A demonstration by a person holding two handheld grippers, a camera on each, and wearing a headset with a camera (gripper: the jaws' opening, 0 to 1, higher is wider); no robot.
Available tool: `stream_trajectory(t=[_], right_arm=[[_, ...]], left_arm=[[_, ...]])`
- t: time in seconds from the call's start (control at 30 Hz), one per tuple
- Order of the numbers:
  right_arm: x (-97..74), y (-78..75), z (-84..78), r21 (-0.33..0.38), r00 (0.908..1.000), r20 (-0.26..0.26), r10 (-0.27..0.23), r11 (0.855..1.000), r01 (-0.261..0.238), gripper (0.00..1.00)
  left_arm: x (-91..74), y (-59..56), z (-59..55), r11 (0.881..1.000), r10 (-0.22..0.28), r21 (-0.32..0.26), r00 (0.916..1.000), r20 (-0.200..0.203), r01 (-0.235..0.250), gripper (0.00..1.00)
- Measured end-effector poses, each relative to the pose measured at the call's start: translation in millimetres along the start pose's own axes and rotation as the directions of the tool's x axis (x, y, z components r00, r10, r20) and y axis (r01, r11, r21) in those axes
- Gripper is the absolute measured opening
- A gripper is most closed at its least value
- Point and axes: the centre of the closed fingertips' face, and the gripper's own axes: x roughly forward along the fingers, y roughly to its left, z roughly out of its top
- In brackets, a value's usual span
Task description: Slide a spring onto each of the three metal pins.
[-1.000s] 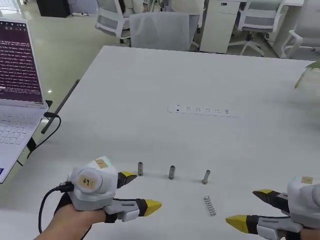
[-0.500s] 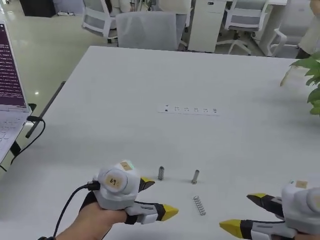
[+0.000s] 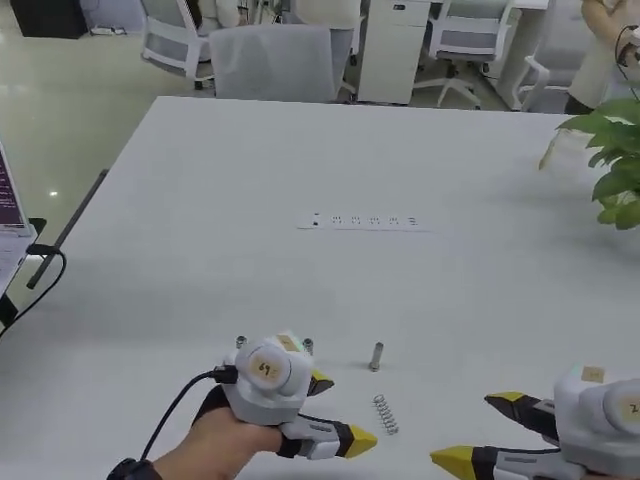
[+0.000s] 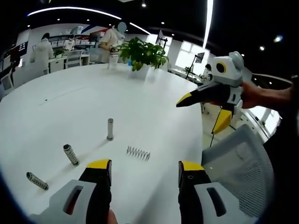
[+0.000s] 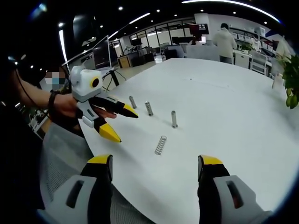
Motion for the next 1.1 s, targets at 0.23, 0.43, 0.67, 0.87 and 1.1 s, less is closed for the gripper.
stream_trajectory(t=[0.23, 0.43, 0.67, 0.87, 1.1], right_arm=[[-3.1, -2.9, -3.0, 0.010, 1.0000, 0.003, -0.008, 1.000, 0.008, 0.73], [-5.1, -4.6, -7.6, 0.014, 0.9999, -0.003, -0.014, 1.000, 0.014, 0.73], [-9.2, -7.6, -12.4, 0.018, 0.9997, -0.011, -0.022, 1.000, 0.022, 0.72], [-11.0, -8.4, -14.9, 0.022, 0.9995, -0.016, -0.027, 0.999, 0.027, 0.72], [-7.9, -5.9, -15.0, 0.018, 0.9996, -0.022, -0.016, 1.000, 0.017, 0.72]], left_arm=[[22.9, -2.2, -2.9, 1.000, -0.008, -0.010, 0.9995, -0.029, 0.007, 0.52], [39.8, 0.7, -7.4, 1.000, 0.007, 0.019, 0.9984, -0.057, -0.006, 0.51], [55.6, 1.8, -11.0, 0.998, -0.002, 0.058, 0.9965, -0.083, 0.007, 0.51], [64.9, 7.4, -7.9, 0.996, 0.003, 0.084, 0.9961, -0.088, 0.004, 0.49], [74.0, 11.8, -11.8, 0.994, 0.001, 0.109, 0.9946, -0.104, 0.010, 0.46]])
